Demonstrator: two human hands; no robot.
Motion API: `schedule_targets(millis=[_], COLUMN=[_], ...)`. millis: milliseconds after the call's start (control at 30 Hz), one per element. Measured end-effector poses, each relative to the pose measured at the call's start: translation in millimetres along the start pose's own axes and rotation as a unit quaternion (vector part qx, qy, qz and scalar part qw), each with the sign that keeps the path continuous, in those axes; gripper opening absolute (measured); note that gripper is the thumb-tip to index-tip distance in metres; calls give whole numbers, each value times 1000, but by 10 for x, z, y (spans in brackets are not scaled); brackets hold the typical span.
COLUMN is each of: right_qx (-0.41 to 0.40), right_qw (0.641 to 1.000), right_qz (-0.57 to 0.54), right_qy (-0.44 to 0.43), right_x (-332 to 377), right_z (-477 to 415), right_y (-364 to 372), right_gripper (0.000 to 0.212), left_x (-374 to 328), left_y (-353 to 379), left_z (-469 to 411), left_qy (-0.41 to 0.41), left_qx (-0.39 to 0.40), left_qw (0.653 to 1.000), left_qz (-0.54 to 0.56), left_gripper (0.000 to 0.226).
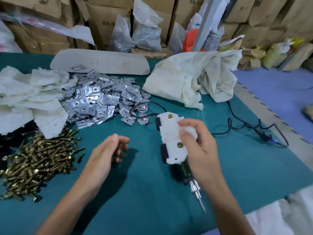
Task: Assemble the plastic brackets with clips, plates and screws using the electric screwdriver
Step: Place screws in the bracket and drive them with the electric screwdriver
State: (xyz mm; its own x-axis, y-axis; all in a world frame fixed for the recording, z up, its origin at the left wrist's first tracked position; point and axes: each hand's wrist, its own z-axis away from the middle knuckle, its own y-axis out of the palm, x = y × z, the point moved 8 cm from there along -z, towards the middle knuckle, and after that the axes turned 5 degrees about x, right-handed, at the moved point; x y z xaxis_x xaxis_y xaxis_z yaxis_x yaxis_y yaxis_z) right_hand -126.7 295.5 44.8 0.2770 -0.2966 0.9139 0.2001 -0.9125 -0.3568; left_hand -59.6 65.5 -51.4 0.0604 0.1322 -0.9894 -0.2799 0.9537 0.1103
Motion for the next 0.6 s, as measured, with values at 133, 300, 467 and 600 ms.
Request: schedule_targets(millis=[133,300,467,600], right_qx=[-77,-97,-61,-27], right_qw=[992,970,966,955], right_qz=[85,161,183,230], right_qy=[55,154,171,186], right_x=[-319,-906,-1328,-1468], right_z=[-559,-1272,-1620,-1689], right_y=[-778,-1233,-1334,-1474], right_gripper=[28,15,20,27], left_x=[75,111,101,84], left_y=[-55,-68,-104,-98], left_z=[-31,-53,-42,-38], left_qy=[8,15,8,3], left_qx=[-9,-11,-20,-22], left_qw=[1000,999,999,999], left_qz=[4,-43,-35,-29], left_gripper=[30,23,28,28])
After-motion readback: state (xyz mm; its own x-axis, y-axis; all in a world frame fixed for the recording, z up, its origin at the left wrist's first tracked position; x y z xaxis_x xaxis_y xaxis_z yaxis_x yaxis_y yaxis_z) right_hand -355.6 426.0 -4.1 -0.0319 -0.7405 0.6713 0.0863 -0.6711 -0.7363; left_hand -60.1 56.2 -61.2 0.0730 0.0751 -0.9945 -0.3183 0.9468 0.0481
